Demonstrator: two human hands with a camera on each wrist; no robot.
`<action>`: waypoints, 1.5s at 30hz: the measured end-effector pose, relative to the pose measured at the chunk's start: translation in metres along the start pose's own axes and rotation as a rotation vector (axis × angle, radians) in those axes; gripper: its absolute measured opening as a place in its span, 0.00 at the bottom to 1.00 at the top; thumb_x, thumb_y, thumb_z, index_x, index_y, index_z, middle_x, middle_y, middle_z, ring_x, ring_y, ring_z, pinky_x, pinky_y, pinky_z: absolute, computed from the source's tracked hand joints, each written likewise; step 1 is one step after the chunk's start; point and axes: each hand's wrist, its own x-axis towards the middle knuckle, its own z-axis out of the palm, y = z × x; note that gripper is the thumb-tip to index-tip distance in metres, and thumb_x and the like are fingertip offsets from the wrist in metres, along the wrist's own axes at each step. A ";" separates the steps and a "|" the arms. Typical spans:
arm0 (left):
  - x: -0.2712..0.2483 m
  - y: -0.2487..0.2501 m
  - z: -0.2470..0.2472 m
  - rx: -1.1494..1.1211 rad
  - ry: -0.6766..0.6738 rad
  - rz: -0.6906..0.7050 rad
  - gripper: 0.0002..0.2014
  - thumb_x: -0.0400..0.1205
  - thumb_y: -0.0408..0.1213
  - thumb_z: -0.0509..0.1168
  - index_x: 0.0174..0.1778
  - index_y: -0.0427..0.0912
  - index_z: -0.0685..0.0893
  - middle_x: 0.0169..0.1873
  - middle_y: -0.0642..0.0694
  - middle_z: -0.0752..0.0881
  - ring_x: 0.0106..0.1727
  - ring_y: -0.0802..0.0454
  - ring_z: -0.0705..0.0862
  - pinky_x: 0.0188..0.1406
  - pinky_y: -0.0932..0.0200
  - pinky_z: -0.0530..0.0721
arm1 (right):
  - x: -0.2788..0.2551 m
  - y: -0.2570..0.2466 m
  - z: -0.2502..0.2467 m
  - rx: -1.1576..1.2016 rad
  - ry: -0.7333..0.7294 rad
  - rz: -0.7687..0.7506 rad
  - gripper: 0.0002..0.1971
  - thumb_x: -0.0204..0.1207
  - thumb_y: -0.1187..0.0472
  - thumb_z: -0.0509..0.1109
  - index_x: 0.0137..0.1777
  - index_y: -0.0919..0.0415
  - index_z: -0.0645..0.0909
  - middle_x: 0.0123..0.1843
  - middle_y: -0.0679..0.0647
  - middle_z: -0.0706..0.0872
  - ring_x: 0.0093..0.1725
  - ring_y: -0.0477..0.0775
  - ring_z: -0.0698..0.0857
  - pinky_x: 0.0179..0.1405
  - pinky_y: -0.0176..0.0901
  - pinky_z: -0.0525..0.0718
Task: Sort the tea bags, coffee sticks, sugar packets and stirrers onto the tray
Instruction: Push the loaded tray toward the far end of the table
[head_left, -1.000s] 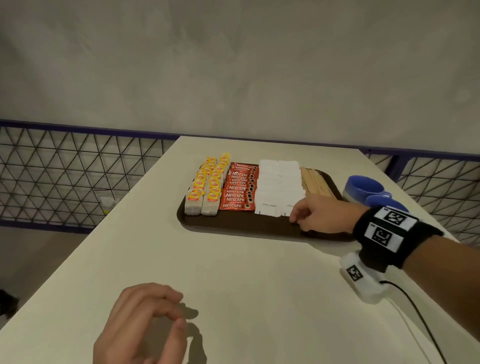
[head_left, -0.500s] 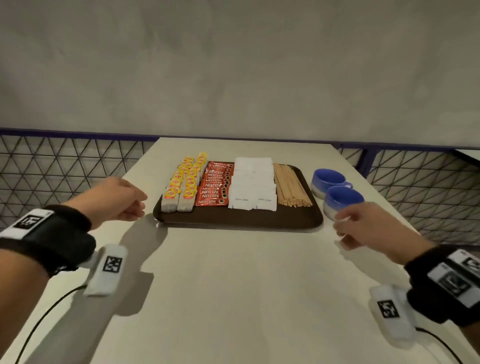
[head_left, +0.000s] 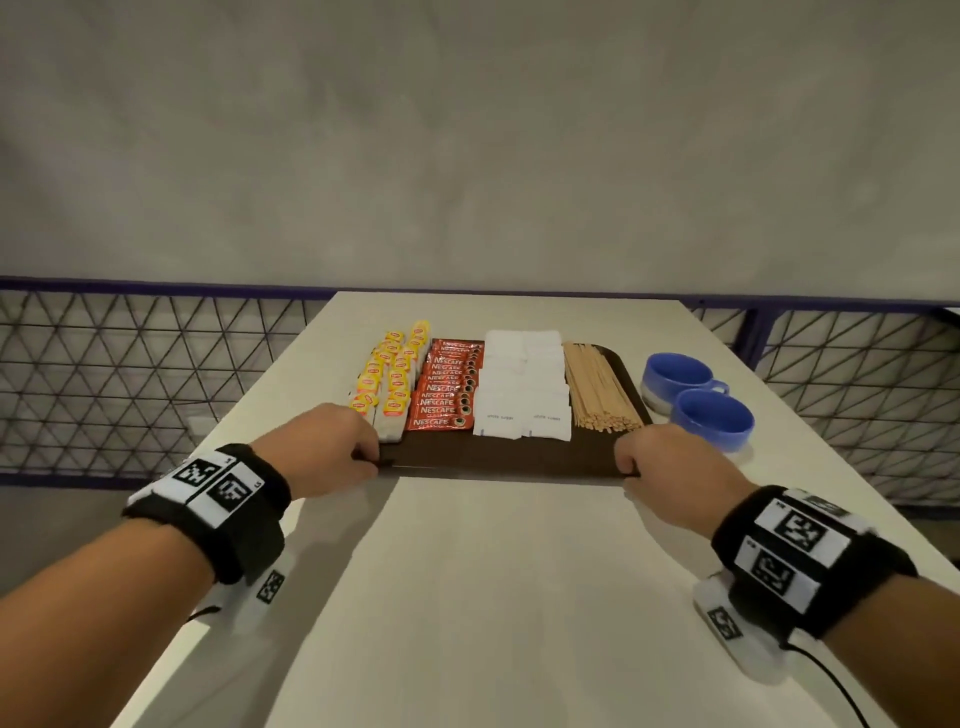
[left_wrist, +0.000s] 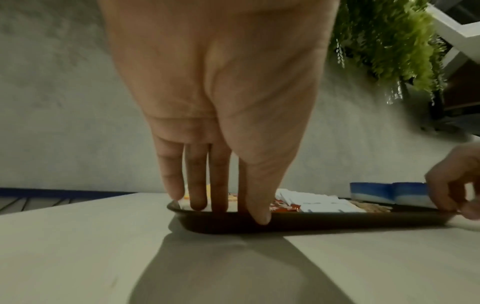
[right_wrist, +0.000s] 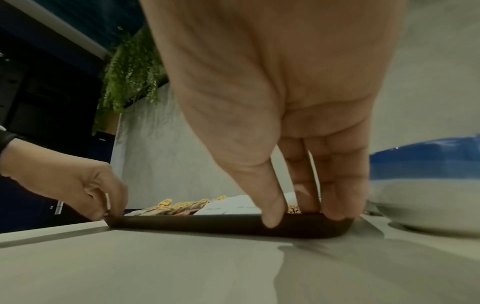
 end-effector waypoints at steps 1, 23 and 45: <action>0.000 0.000 0.000 0.011 -0.043 0.016 0.07 0.81 0.46 0.69 0.51 0.56 0.91 0.46 0.56 0.87 0.49 0.54 0.83 0.49 0.58 0.82 | 0.002 -0.001 0.000 -0.021 -0.004 -0.005 0.04 0.83 0.58 0.70 0.47 0.50 0.82 0.41 0.46 0.85 0.43 0.45 0.86 0.52 0.40 0.89; 0.213 -0.034 -0.027 0.094 -0.118 -0.092 0.13 0.77 0.47 0.76 0.54 0.46 0.94 0.48 0.47 0.92 0.52 0.48 0.87 0.57 0.58 0.86 | 0.212 -0.006 -0.014 -0.181 -0.147 0.204 0.15 0.86 0.61 0.69 0.68 0.66 0.80 0.61 0.60 0.88 0.50 0.56 0.85 0.52 0.40 0.82; 0.257 -0.033 -0.024 0.120 -0.016 -0.083 0.11 0.81 0.44 0.72 0.56 0.48 0.94 0.50 0.48 0.91 0.48 0.51 0.82 0.54 0.59 0.82 | 0.267 0.007 -0.003 -0.267 -0.077 0.132 0.15 0.87 0.60 0.67 0.70 0.66 0.80 0.60 0.59 0.87 0.57 0.57 0.88 0.56 0.42 0.85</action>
